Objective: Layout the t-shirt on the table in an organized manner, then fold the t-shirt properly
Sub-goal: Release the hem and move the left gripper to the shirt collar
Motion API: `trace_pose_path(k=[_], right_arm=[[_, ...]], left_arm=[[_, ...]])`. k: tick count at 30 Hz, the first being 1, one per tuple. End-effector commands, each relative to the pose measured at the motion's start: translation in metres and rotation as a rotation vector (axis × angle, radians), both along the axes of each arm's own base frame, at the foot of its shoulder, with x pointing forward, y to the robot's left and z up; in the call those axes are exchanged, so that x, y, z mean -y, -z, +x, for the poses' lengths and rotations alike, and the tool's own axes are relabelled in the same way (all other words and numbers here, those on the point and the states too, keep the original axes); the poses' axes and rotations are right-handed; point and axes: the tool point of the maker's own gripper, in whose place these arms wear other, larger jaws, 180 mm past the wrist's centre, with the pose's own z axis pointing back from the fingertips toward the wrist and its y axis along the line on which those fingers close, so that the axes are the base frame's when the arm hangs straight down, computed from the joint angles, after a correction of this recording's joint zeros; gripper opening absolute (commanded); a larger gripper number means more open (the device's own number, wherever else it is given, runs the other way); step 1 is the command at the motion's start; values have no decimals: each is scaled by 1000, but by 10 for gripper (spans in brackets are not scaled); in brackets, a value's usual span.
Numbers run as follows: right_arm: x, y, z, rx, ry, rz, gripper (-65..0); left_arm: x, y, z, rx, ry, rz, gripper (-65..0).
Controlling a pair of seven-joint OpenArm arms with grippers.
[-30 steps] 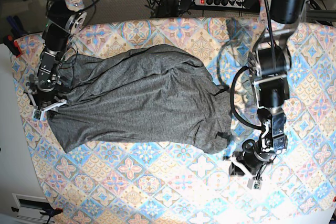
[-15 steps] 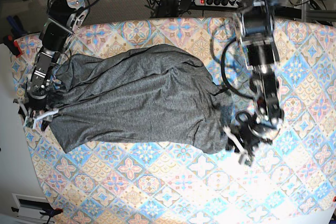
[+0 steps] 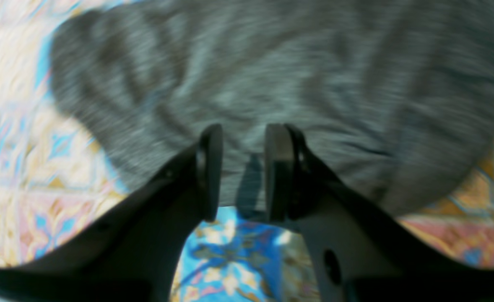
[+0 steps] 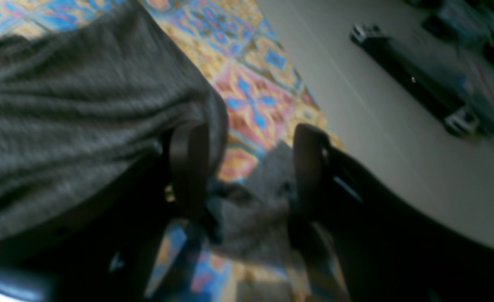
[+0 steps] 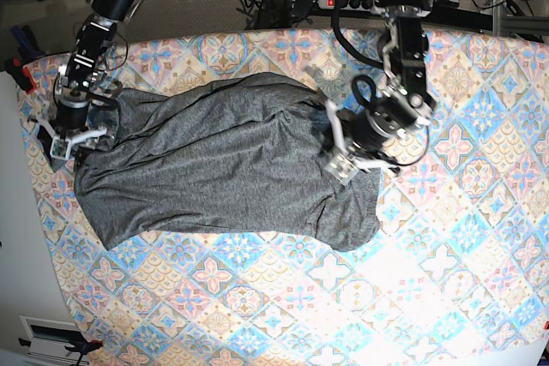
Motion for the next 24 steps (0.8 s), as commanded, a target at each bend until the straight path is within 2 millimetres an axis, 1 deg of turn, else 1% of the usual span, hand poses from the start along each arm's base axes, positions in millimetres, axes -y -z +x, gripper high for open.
trace_pose_path(k=[1,3,5,7,9,10,12,14,15,16,18,20,22,24], right_arm=[[3,-10,0,32,0,-19,-342],[-1,-1,-8,11,1,-9,-342],[-2,5,-15,-7,1,-6,-342],[-2,11,-24,-30,1,-6,-342],[-2,14,-28,-39,3,-4,-342],[2,16,-33,-46,15,-4,-342],[12,16,-40,-44,51,-1,-342],[19,16,-47,-41,86,4,-342],[23,15,-50,-39,98,3,-342],[26,15,-52,-39,109,2,-342],[31,14,-56,-36,125,-1,-342],[37,12,-59,-32,142,-2,-342],[38,11,-59,-29,144,-5,-342],[37,10,-59,-27,144,-5,-342]], left_arm=[[11,-10,-3,41,41,-2,-474],[35,-7,-19,38,138,27,-474],[53,-3,-36,32,216,46,-474],[63,0,-50,16,253,37,-474],[63,2,-52,8,254,37,-474],[61,4,-53,5,255,43,-474],[49,13,-58,-10,276,95,-474],[46,22,-69,-28,328,136,-474],[41,26,-74,-39,346,166,-474],[35,34,-77,-63,359,206,-474],[23,58,-84,-147,362,266,-474],[15,73,-80,-190,353,292,-474],[7,92,-81,-247,350,315,-479],[-2,98,-82,-267,348,340,-481]])
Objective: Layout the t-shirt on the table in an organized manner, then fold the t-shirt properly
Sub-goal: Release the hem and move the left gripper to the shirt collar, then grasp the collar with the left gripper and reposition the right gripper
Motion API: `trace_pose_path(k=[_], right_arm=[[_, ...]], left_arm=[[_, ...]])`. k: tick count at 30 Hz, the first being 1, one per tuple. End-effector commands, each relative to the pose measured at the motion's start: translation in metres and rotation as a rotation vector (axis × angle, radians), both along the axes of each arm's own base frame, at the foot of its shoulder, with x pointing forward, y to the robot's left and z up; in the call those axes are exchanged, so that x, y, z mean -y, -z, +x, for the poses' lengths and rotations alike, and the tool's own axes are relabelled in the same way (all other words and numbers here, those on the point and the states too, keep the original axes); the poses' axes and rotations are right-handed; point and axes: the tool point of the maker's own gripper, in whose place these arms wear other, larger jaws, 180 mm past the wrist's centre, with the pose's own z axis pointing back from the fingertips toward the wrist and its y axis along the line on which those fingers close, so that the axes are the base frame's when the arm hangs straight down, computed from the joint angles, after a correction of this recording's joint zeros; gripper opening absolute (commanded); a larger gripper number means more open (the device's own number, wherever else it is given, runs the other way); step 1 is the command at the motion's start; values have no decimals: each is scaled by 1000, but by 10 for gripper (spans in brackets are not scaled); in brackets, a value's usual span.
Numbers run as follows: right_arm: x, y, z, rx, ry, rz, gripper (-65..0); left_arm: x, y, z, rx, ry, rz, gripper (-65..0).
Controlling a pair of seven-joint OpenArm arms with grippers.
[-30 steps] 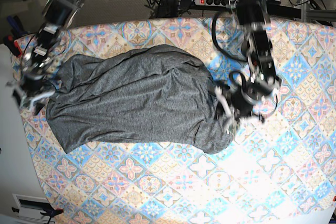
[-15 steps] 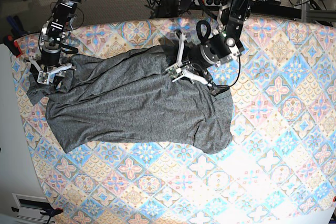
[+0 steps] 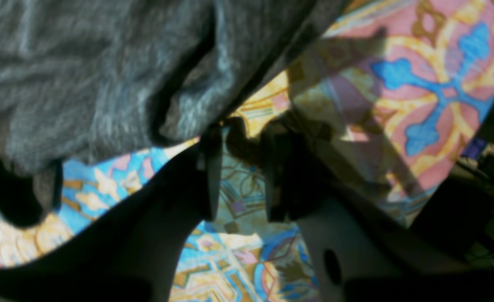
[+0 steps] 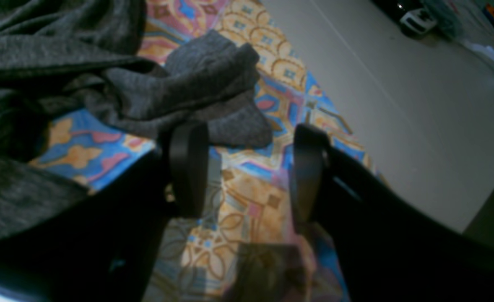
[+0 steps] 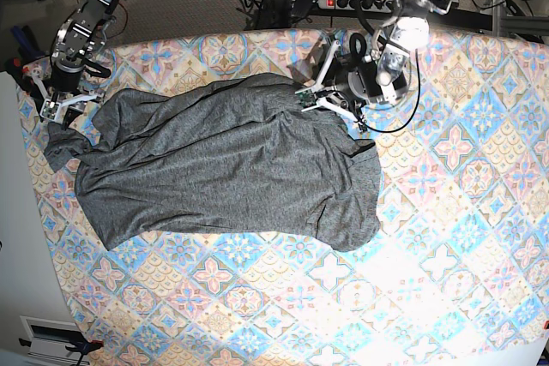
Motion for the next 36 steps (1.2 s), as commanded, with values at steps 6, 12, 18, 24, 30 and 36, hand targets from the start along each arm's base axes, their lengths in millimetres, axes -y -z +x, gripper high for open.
trace_pose_path(k=[6,12,18,24,30,36], right_arm=[[-3,-12,6,52,-6,-14,-343],[-39,0,14,76,-97,98,-343],[-78,-28,24,211,-214,178,-343],[-79,-37,25,254,-216,203,-343],[-83,-29,17,231,-215,215,-343],[-114,-19,14,265,-235,327,-343]], left_arm=[[-45,9,-19,-16,-12,110,-483],[-28,-27,-15,75,-47,20,-482],[20,-79,3,207,-68,-144,-481],[25,-83,7,219,-68,-157,-481],[22,-83,9,226,-72,-150,-481],[23,-84,10,227,-73,-153,-481]])
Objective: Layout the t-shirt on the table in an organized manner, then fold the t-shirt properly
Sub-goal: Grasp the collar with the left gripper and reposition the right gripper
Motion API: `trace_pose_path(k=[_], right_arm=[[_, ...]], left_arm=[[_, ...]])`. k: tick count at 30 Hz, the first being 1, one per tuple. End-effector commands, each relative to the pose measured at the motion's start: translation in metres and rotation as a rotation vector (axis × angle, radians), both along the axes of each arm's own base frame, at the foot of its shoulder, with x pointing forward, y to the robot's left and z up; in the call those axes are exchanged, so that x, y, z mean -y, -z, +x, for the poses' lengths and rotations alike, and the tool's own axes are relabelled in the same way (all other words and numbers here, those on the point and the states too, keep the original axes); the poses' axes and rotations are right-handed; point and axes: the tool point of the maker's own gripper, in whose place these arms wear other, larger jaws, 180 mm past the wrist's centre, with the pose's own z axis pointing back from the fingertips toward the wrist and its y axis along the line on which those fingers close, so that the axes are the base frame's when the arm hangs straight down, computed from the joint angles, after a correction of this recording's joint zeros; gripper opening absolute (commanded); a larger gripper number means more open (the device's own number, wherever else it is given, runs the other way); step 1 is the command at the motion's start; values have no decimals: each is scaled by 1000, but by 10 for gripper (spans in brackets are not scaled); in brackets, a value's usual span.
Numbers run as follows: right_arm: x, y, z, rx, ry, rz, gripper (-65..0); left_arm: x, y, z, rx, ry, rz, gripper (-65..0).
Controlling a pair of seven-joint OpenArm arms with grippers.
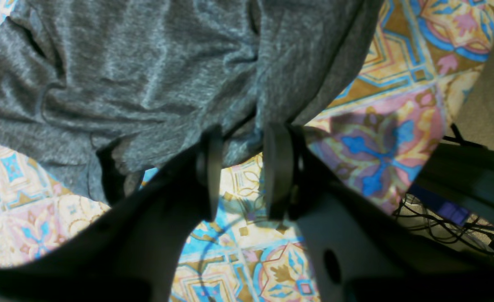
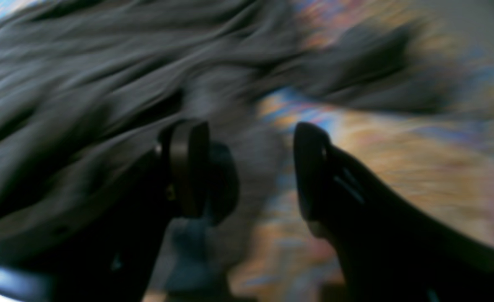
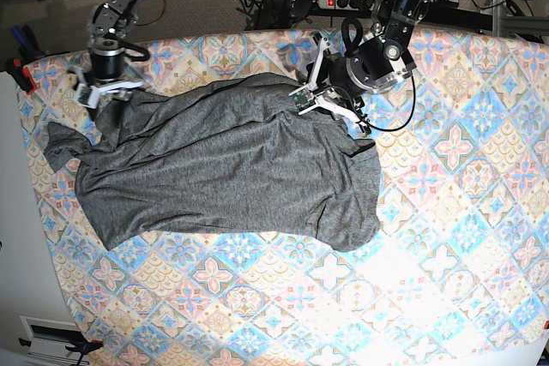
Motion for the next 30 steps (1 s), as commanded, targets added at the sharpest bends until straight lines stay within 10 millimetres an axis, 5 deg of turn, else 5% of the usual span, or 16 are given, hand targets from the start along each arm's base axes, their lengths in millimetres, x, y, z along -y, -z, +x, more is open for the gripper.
trace_pose_path(k=[1,8,13,18,30], right_arm=[[5,-20,8,94,10,13,-343],[-1,-28,11,154,1,87,-343],[-3,-10,6,119,13,122,-343],[21,-4,-9,104,91,118,-343],[20,-4,-9,102,86,115,-343]], left_arm=[[3,-9,5,28,-2,-26,-481],[3,-9,5,28,-1,-23,-481],[3,-8,4,26,-1,-23,-481],[3,-9,4,28,-1,-24,-481],[3,-9,4,28,-1,-24,-481]])
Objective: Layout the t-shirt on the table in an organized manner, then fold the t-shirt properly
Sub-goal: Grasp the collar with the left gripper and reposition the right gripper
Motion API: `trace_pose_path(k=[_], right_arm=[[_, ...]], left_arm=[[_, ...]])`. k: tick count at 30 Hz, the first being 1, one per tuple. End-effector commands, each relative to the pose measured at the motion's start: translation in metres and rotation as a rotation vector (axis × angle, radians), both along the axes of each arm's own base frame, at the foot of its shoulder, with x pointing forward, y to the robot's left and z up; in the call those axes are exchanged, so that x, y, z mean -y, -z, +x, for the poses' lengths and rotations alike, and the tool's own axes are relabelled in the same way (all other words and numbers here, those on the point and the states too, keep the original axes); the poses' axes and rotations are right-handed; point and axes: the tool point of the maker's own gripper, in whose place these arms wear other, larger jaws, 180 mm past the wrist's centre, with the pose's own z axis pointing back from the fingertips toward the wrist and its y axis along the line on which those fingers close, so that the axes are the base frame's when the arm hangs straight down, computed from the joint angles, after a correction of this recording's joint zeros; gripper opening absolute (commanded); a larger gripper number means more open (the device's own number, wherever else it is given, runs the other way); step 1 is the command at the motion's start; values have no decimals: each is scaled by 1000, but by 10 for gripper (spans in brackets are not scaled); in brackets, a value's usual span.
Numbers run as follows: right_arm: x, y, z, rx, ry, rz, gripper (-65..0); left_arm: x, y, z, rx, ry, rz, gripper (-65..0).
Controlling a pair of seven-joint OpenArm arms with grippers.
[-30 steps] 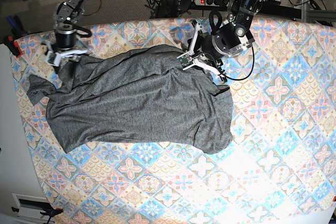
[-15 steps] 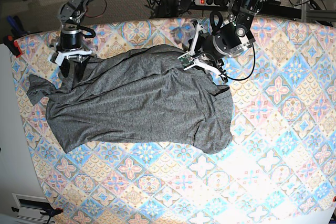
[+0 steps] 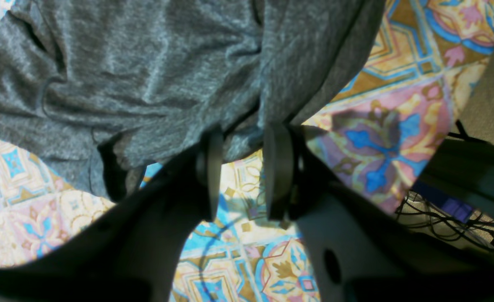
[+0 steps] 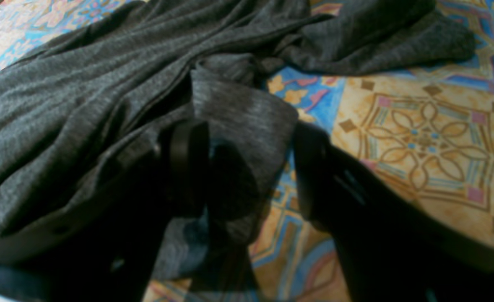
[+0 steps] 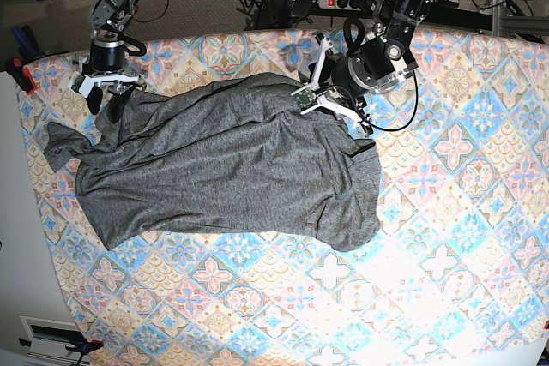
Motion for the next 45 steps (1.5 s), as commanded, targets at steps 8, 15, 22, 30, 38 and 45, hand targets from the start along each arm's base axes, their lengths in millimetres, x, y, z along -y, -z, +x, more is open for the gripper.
trace_pose_path(k=[8,15,22,30,38,45], right_arm=[[-41,10,7,1,-114,48,-343],[-46,13,6,-11,-135,51,-478],[-30,18,-2,-23,-80,52,-650],[24,49,-46,-81,162,114,-650],[69,23,-35,19,295,83,-650],[69,24,-37,14,296,81,-650]], left_arm=[[3,-10,5,31,-2,-24,-481],[3,-10,5,31,-2,-24,-481],[3,-9,4,28,-2,-24,-481],[3,-9,4,28,-2,-24,-481],[3,-9,4,28,-2,-24,-481],[11,-25,16,62,-44,-90,-481]])
